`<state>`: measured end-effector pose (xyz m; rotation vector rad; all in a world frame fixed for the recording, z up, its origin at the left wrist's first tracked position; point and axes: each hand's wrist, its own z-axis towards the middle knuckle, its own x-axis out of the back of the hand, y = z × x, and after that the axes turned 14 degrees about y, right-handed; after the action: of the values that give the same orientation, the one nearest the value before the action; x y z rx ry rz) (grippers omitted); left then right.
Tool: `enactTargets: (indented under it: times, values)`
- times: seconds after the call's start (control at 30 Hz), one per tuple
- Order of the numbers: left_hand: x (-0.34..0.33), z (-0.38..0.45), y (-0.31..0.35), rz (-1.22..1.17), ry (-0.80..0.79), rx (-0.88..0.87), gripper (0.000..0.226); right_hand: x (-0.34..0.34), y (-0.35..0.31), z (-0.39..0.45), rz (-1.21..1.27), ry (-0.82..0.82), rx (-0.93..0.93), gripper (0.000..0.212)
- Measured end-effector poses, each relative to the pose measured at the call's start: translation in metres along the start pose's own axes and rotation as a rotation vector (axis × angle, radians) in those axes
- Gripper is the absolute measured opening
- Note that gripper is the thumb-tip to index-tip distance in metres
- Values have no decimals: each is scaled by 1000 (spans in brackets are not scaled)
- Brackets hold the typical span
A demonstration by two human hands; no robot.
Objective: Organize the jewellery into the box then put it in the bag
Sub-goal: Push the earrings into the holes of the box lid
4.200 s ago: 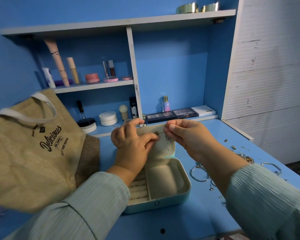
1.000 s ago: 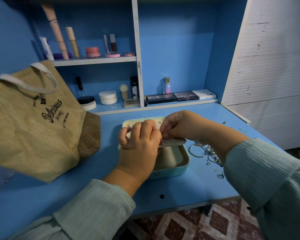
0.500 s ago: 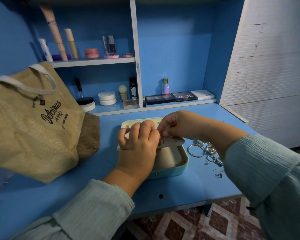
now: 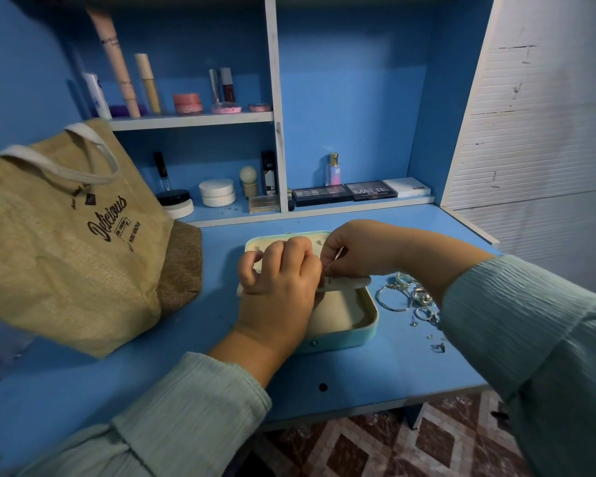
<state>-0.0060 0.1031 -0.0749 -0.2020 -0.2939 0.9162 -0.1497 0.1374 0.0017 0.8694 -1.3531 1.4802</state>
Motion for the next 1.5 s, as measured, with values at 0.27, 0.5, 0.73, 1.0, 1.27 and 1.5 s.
enactTargets:
  times: [0.27, 0.5, 0.73, 1.0, 1.27, 1.5]
  values:
    - [2, 0, 0, -18, -25, 11, 23, 2, -3, 3, -54, -32, 6, 16]
    - [3, 1, 0, -47, -59, 27, 26, 0, -7, 3, -172, -53, 52, 23]
    - [4, 2, 0, -60, -42, 28, 18, -3, -11, 2, -191, -11, 36, 23]
    - [3, 1, 1, -54, -36, 33, 21, -7, -10, -6, -155, 41, 31, 19]
    - [4, 2, 1, -66, -62, 37, 27, -9, -14, -5, -137, 36, -28, 18]
    - [2, 0, 1, -41, -2, 32, 23, -5, -9, -11, -38, 78, -22, 11]
